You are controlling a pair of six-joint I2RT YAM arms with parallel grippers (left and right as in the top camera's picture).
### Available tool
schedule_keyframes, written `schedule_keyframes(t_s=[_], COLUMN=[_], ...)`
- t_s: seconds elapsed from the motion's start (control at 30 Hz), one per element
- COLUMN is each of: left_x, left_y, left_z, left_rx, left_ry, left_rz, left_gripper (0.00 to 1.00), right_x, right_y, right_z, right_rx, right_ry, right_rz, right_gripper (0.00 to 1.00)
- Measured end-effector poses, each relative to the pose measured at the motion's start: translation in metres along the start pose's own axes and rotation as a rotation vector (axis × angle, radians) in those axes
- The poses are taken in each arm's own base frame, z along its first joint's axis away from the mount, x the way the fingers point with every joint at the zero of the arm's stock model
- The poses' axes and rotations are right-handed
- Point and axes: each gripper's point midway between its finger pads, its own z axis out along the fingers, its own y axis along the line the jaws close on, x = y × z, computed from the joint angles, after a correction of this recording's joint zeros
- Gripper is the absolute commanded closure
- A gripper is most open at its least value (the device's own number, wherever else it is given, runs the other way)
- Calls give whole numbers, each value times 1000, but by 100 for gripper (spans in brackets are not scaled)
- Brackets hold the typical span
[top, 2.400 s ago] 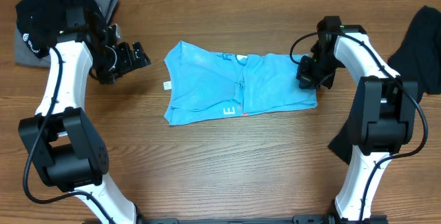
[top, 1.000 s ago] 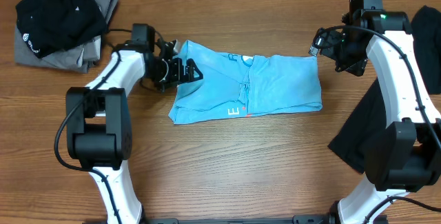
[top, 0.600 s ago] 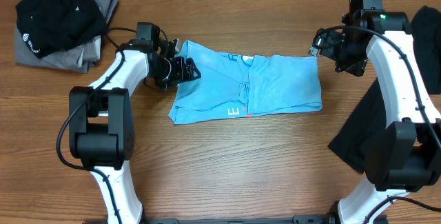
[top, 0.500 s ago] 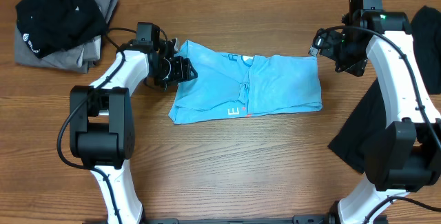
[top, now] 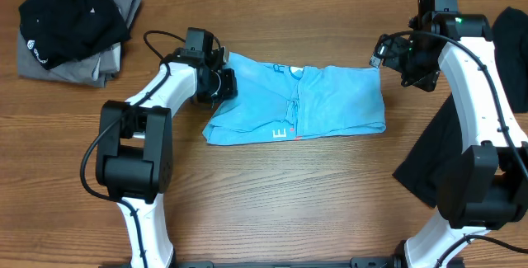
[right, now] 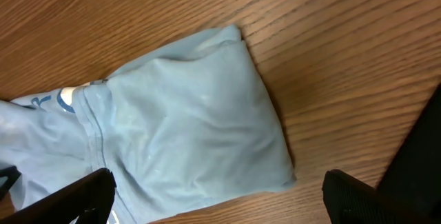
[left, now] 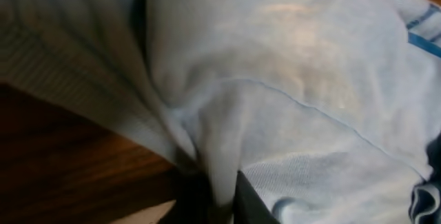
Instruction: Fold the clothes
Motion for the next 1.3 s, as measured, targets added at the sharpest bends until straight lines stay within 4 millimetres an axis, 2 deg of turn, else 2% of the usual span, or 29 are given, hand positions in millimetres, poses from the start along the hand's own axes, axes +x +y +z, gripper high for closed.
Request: schedule_keyframes(t_s=[0.2, 0.33, 0.5, 0.57, 0.63, 0.7, 0.83, 0.9, 1.0, 1.13, 1.3], left_x=[0, 3, 0, -9, -21, -37, -61, -65, -71, -73, -48], left_y=[9, 35, 99, 128, 142, 146, 123, 103, 58, -8, -78], left_z=[-2, -16, -52, -75, -96, -119, -151, -161, -170, -165, -136], left_rx=[-43, -169, -377, -449, -482, -498, -485, -474, -438, -361, -288], left_ry=[1, 34, 72, 74, 56, 20, -30, -31, -42, -71, -27], left_rz=[-18, -65, -175, -231, -264, -269, -209, -173, -85, 37, 180], left_gripper=[96, 96, 96, 96, 96, 96, 96, 96, 96, 96, 95], right_x=[1, 0, -1, -2, -2, -2, 2, 7, 15, 26, 34], right_y=[0, 0, 2, 4, 8, 12, 30, 39, 50, 56, 54], right_z=[0, 0, 0, 1, 4, 10, 33, 47, 67, 94, 112], right_rx=[-1, -2, -9, -19, -29, -32, -48, -54, -54, -48, -47], right_ry=[3, 2, -2, -4, -3, 3, 32, 56, 90, 146, 195], right_rz=[1, 0, -1, -3, -8, -18, -55, -76, -102, -117, -109], right_gripper=[0, 0, 0, 0, 0, 0, 0, 0, 0, 0, 0])
